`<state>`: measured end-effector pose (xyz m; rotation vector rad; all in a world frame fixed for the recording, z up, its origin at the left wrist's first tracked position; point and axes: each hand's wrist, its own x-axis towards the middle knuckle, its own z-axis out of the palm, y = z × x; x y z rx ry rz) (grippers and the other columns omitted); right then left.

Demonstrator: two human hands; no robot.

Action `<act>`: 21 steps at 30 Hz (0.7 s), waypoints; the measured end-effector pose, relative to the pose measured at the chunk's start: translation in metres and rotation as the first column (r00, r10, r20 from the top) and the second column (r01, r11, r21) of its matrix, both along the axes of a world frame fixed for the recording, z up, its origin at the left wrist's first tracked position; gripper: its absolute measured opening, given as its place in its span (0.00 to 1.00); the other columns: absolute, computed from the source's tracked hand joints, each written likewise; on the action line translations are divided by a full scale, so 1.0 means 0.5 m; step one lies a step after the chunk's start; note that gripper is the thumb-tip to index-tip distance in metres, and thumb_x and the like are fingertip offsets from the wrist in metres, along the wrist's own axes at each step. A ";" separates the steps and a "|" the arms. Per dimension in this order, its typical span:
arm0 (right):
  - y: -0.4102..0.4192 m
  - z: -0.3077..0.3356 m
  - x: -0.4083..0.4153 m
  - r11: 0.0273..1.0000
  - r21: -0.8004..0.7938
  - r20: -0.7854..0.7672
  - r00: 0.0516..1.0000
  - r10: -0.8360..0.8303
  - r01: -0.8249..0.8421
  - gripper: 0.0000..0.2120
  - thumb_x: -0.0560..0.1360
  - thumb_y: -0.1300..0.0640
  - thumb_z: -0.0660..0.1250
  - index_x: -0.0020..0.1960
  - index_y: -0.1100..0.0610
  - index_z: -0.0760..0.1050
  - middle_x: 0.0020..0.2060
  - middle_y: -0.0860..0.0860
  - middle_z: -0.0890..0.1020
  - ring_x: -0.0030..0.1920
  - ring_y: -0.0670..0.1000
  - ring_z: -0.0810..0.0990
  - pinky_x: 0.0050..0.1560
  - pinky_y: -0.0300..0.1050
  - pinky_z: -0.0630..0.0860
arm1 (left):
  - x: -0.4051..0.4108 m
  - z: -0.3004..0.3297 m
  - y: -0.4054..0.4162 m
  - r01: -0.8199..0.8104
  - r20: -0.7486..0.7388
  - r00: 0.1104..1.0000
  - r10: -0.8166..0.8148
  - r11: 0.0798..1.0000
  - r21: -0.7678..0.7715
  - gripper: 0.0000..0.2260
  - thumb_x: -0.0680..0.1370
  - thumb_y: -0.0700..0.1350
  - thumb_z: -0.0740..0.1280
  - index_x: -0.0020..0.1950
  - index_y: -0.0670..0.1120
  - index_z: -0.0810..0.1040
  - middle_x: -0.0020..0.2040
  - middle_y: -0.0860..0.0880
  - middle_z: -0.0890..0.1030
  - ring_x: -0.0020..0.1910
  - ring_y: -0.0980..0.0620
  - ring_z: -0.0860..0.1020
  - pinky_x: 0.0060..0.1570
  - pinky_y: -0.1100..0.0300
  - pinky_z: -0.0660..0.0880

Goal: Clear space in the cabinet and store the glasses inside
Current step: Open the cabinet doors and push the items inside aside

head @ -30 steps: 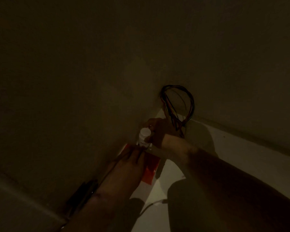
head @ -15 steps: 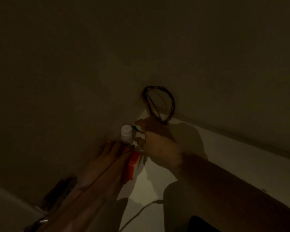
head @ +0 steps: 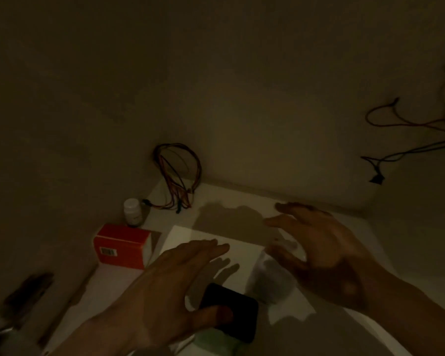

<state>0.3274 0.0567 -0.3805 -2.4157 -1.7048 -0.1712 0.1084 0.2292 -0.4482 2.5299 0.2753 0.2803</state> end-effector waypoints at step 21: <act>-0.063 -0.311 0.090 0.941 0.226 -0.678 0.734 -0.032 0.251 0.36 0.65 0.49 0.82 0.67 0.37 0.70 0.55 0.36 0.81 0.54 0.45 0.83 0.51 0.50 0.84 | 0.037 -0.053 -0.035 0.128 -0.124 0.987 -0.104 0.972 0.198 0.31 0.71 0.55 0.72 0.72 0.63 0.64 0.61 0.61 0.71 0.59 0.59 0.70 0.55 0.58 0.73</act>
